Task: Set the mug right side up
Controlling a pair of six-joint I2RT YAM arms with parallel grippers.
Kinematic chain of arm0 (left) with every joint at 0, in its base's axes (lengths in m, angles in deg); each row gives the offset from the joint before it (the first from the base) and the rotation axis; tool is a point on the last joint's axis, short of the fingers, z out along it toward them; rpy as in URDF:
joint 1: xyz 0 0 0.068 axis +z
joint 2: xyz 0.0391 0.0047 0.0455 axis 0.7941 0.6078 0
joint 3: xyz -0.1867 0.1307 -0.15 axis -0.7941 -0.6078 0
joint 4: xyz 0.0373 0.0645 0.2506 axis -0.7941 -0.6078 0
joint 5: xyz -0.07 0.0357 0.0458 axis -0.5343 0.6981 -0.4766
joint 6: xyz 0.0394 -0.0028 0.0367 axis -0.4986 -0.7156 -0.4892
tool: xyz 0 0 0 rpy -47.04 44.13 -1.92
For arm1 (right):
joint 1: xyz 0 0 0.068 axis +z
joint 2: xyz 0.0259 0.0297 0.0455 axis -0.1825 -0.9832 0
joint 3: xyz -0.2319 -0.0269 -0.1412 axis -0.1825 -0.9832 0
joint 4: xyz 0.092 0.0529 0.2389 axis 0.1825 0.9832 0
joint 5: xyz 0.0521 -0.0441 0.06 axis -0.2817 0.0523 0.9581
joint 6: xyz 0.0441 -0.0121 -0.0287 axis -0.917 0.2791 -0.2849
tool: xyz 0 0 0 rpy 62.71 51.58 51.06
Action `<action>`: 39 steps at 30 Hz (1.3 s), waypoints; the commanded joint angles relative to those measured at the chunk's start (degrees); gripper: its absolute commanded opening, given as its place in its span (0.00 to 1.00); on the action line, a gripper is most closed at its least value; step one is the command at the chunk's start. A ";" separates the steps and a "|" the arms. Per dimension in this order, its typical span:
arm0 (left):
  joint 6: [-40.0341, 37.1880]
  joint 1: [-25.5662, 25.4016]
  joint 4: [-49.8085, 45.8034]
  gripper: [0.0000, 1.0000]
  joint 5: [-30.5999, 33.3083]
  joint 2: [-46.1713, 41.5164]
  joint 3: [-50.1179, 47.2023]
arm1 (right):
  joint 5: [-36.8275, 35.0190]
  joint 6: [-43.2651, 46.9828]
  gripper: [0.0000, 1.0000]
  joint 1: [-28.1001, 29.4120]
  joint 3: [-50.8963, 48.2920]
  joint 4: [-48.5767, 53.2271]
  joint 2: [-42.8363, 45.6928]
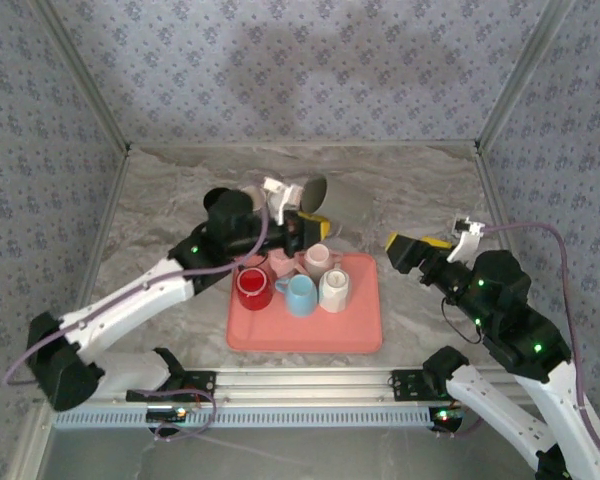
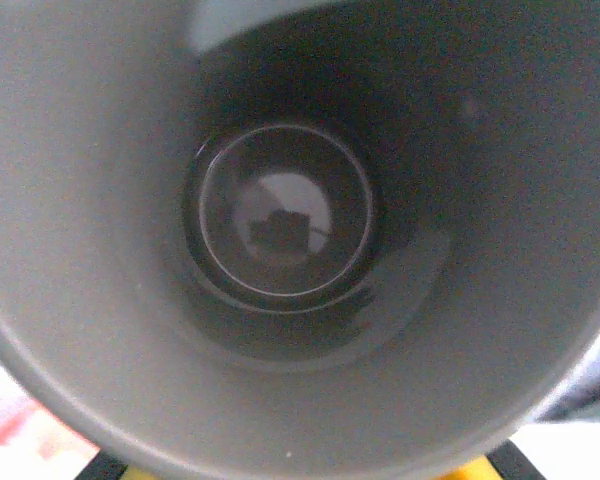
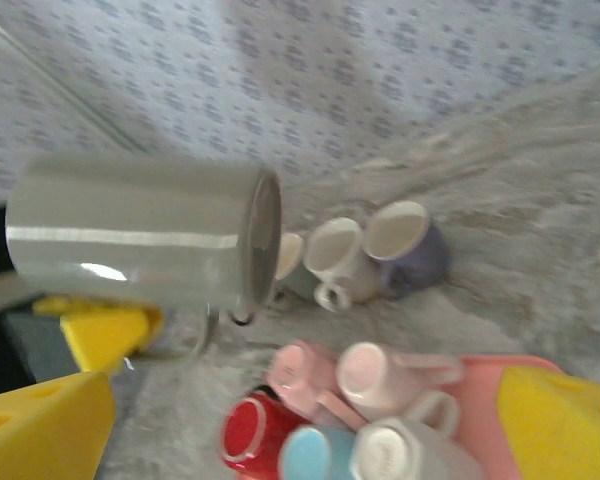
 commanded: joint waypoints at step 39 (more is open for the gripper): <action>1.45 -6.25 -51.35 0.00 44.77 68.74 80.59 | -15.83 5.35 1.00 -0.23 0.70 18.25 7.64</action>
